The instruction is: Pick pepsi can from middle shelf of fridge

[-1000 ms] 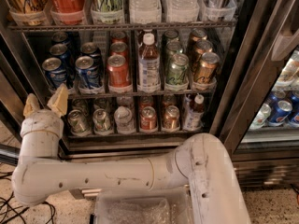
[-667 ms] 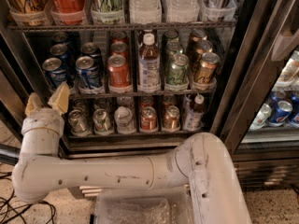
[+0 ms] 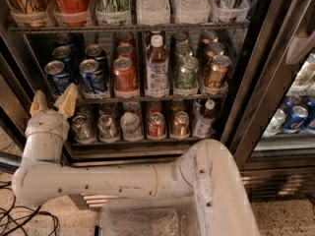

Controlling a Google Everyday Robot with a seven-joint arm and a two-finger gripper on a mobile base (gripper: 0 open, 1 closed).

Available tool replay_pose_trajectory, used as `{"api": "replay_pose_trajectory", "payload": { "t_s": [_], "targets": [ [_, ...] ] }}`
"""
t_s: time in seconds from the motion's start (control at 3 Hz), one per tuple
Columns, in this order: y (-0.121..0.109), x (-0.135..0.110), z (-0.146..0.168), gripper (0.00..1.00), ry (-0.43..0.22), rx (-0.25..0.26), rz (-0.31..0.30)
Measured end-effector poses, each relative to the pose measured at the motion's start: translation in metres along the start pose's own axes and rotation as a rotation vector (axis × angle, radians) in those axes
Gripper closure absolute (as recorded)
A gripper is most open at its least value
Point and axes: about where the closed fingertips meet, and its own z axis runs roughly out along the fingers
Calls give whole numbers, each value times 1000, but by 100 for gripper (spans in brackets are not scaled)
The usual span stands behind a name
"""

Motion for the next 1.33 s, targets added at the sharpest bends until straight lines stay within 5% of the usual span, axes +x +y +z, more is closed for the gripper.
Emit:
{"api": "replay_pose_trajectory", "payload": {
  "t_s": [0.67, 1.33],
  "targets": [
    [-3, 0, 15, 31, -38, 31, 98],
    [-8, -2, 37, 35, -51, 41, 134]
  ]
}}
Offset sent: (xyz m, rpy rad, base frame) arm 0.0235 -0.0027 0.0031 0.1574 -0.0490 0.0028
